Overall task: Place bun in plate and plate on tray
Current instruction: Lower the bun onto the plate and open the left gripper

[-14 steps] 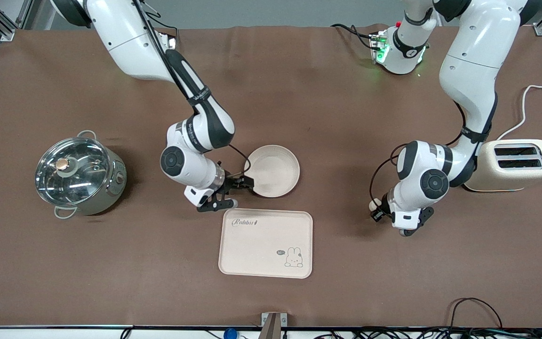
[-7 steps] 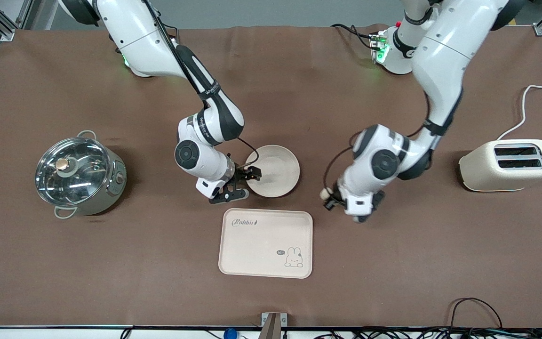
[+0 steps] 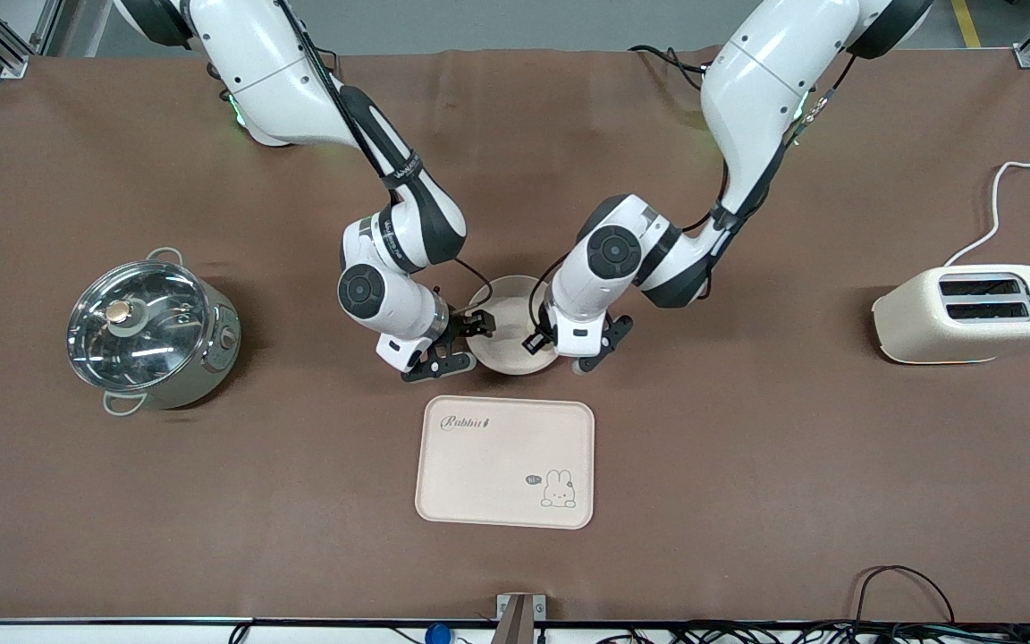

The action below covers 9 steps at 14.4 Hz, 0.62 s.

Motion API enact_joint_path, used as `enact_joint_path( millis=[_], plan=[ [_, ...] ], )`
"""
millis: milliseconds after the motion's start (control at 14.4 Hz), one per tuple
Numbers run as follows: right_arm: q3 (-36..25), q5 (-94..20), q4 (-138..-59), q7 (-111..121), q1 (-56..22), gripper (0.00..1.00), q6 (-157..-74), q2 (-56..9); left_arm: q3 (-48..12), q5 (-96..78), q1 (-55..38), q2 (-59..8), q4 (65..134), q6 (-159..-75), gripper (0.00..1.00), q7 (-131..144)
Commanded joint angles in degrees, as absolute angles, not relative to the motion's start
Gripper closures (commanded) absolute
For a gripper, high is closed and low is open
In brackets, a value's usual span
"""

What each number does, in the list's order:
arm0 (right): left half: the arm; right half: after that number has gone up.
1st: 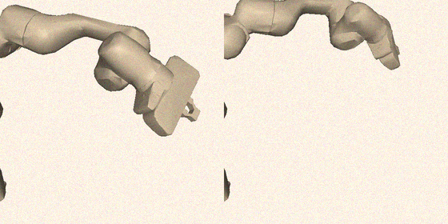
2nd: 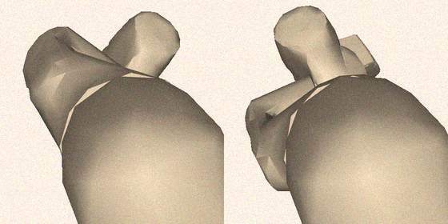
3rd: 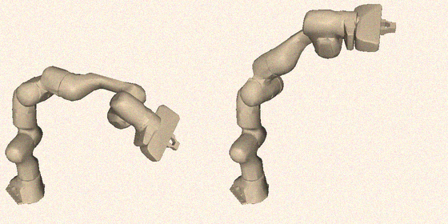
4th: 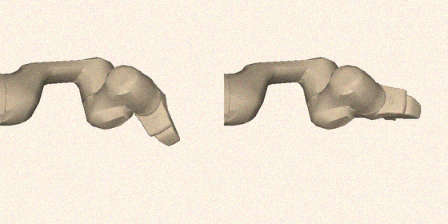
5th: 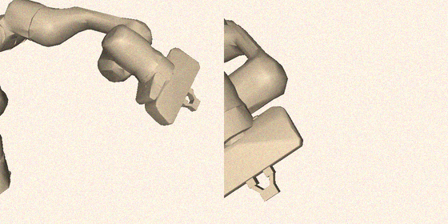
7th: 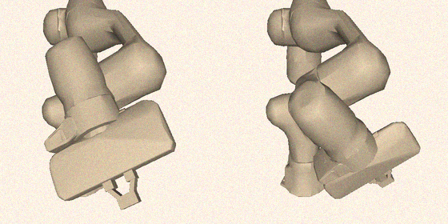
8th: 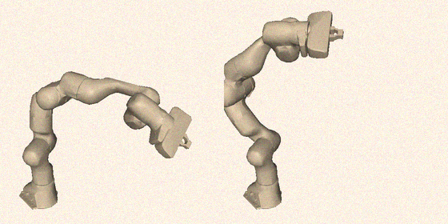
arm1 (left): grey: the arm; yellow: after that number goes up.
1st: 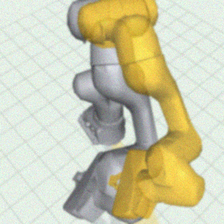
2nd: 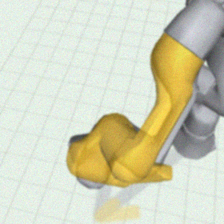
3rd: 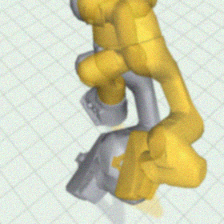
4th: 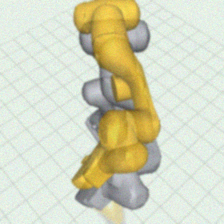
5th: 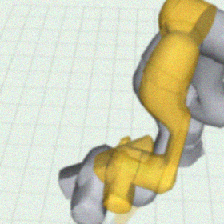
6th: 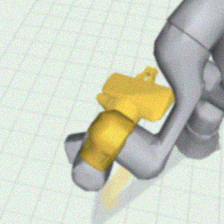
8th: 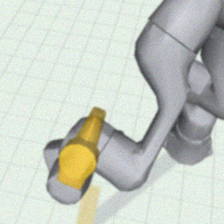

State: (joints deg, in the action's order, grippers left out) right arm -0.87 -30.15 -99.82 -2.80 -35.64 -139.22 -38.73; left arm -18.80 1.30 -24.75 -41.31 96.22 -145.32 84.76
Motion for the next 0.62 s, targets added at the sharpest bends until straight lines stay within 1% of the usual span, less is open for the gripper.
enact_joint_path(
  millis=[0, 69, 208, 346, 415, 485, 554],
  plan=[
    [-1.41, -30.41, -101.60, -1.24, -36.21, 0.30, -140.01, -37.44, -17.84, 0.79, -26.10, -42.63, 95.45, -146.69, 0.06, 85.08],
    [-1.41, -30.41, -101.60, -0.88, -36.21, 0.36, -140.01, -37.44, -17.84, 0.88, -26.02, -42.54, 95.36, -146.69, 0.00, 85.08],
    [-1.49, -30.41, -101.60, -0.70, -36.30, 0.46, -140.53, -37.53, -17.84, 0.97, -25.75, -41.75, 95.27, -146.60, 0.00, 84.90],
    [-1.49, -30.24, -101.86, -0.44, -36.39, 0.56, -141.32, -37.62, -17.06, 1.05, -25.32, -39.48, 94.49, -145.64, 0.00, 84.99],
    [-1.49, -29.54, -101.95, 0.08, -36.39, 0.63, -141.50, -37.62, -15.66, 2.36, -25.05, -37.11, 94.05, -143.46, 0.00, 84.90],
    [-1.49, -28.23, -102.04, 0.26, -36.39, 0.74, -142.20, -37.62, -13.64, 4.55, -24.96, -35.09, 92.39, -139.96, 0.00, 84.55],
    [-1.49, -26.99, -102.56, 0.26, -36.39, 0.80, -142.99, -37.62, -12.41, 7.70, -24.70, -33.24, 90.02, -134.88, 0.00, 84.12]
  ],
)
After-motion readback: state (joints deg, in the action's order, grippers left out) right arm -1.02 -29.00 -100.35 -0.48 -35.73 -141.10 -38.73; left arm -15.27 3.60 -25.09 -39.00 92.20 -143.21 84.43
